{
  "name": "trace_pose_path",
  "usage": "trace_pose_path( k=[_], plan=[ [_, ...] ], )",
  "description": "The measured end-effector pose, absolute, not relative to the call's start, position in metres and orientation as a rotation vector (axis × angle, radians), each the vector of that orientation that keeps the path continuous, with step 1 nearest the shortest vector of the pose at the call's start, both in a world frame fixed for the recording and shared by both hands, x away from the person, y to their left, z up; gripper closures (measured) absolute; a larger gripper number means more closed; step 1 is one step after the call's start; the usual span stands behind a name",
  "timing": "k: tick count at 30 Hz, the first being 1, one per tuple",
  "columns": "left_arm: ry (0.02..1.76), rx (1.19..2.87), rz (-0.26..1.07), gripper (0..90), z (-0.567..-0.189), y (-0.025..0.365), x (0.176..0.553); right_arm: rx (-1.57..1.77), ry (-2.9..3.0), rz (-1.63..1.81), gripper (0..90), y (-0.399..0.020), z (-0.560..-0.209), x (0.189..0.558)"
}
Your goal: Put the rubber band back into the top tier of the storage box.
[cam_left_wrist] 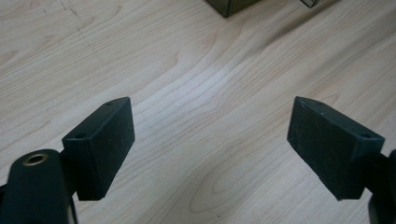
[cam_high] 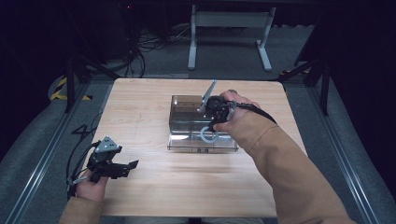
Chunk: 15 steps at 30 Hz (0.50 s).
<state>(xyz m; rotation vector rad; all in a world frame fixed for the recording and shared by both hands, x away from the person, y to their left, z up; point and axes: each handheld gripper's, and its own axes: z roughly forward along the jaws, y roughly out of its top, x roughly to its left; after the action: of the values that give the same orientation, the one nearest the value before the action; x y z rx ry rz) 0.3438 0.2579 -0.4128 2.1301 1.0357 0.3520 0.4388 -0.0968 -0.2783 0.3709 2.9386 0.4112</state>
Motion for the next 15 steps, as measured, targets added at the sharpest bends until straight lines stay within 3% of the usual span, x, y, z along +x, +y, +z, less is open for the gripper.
trace_pose_path(
  k=[15],
  plan=[
    [1.024, 2.136, 0.340, 15.7, -0.412, 0.256, 0.348, 0.387, 2.941, 0.392, 83.2, -0.087, -0.284, 0.459]
  ],
)
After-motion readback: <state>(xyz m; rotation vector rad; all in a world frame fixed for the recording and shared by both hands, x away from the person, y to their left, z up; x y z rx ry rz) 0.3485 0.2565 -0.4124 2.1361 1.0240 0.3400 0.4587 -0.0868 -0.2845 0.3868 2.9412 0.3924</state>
